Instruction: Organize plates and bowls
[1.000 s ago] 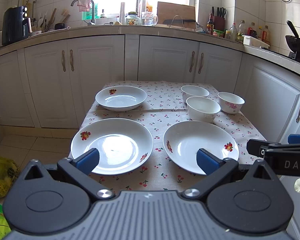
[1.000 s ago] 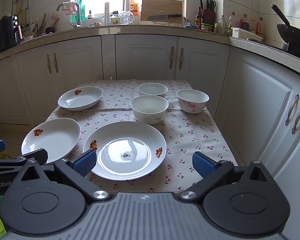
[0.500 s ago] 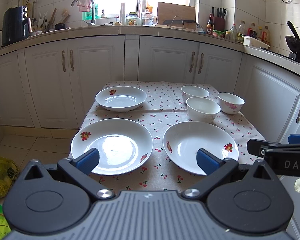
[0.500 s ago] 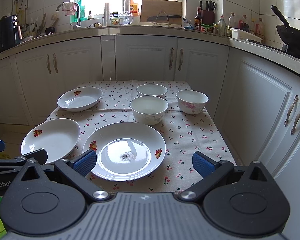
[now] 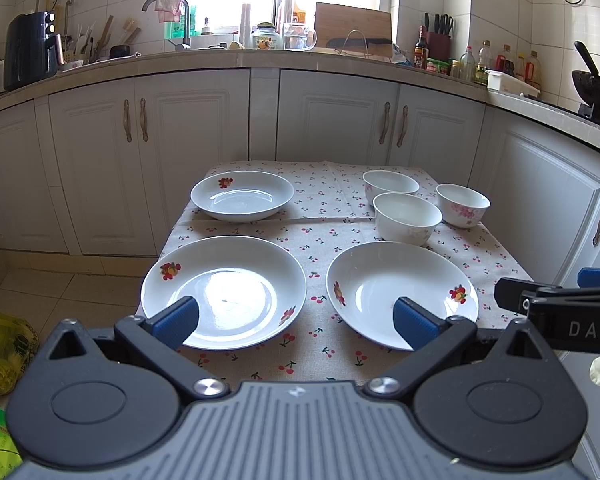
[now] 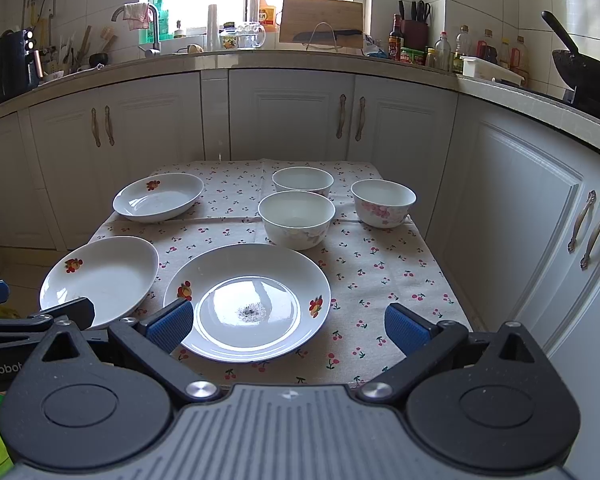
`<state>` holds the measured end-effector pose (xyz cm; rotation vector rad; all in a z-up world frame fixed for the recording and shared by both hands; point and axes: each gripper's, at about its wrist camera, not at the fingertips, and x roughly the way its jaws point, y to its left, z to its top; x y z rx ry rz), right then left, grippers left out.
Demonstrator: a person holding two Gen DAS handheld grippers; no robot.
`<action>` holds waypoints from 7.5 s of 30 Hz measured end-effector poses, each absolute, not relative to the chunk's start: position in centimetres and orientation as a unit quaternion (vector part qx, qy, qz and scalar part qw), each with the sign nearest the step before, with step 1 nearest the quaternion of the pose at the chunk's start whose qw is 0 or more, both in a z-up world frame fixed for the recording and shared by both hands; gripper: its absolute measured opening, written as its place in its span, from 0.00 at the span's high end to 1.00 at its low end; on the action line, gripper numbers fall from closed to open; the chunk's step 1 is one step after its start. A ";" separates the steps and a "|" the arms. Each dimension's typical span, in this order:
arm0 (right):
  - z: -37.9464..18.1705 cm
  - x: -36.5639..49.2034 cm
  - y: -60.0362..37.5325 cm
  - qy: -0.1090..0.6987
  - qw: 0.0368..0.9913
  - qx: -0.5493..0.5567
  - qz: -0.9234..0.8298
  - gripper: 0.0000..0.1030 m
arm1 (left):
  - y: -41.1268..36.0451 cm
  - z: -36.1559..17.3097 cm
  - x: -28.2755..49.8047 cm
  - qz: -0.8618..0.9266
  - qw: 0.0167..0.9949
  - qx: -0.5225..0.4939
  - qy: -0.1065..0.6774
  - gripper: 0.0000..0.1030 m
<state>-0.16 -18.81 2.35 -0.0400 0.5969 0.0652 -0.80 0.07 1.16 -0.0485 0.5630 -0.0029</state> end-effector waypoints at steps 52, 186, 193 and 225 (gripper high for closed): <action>2.2 9.9 -13.9 0.276 0.941 -0.050 0.190 0.00 | 10.2 -3.7 3.7 -0.054 0.966 -0.026 0.253 0.01; -4.0 9.2 -20.8 0.346 0.927 0.066 0.131 0.00 | 3.0 -5.3 4.5 -0.230 0.925 0.095 0.286 0.01; -5.3 8.9 -22.7 0.361 0.923 0.076 0.112 0.00 | 0.3 -7.0 5.4 -0.256 0.913 0.104 0.301 0.01; -7.6 16.5 -23.1 0.411 0.890 0.041 0.190 0.29 | -2.0 -9.8 9.4 -0.320 0.890 0.117 0.302 0.08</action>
